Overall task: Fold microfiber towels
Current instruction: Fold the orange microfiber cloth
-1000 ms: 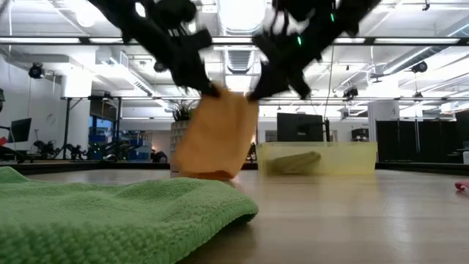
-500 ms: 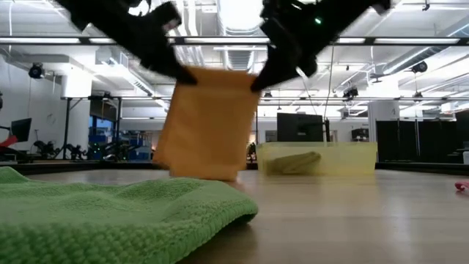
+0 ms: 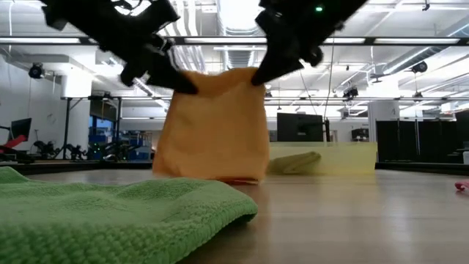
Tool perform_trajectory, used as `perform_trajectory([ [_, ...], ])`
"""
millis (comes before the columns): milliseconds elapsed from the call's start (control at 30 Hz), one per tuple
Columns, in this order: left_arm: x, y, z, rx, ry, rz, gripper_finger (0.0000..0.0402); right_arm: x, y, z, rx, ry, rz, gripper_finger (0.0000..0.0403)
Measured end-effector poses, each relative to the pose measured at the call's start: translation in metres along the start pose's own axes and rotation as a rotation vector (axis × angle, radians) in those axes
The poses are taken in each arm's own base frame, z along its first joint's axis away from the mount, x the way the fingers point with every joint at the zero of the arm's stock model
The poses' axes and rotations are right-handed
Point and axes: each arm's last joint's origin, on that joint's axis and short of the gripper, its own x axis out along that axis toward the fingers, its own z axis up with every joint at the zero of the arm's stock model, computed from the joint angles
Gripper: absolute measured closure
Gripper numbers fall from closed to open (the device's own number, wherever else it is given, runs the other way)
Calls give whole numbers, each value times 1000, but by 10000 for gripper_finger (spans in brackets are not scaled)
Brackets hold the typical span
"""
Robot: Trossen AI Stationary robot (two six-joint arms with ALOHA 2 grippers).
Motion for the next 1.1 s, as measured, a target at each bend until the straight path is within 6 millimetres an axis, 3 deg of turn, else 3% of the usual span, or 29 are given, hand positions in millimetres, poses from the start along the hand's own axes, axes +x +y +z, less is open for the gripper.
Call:
perform_trajectory([
  [200,0,30,27,228,-31,335,402,8,-25,38,-157,-60,-203,394],
  [333,-3,30,33,267,-46,405,402,-2,-22,46,-260,-94,-319,394],
  [467,-1,-1,11,249,-2,368,402,-10,8,17,-299,-87,-226,394],
  [600,4,-47,-14,271,3,231,402,-13,47,-35,-326,-15,-54,394],
  [700,2,-81,-20,342,-10,155,402,-25,71,-57,-335,-5,28,394],
  [867,-15,-121,-14,395,-76,70,401,-46,92,-64,-246,17,178,394],
  [967,-23,-131,-12,315,-109,-10,401,-49,98,-63,-190,59,304,394],
  [1100,-22,-136,-14,142,-105,-246,401,-47,102,-61,-131,92,457,394],
])
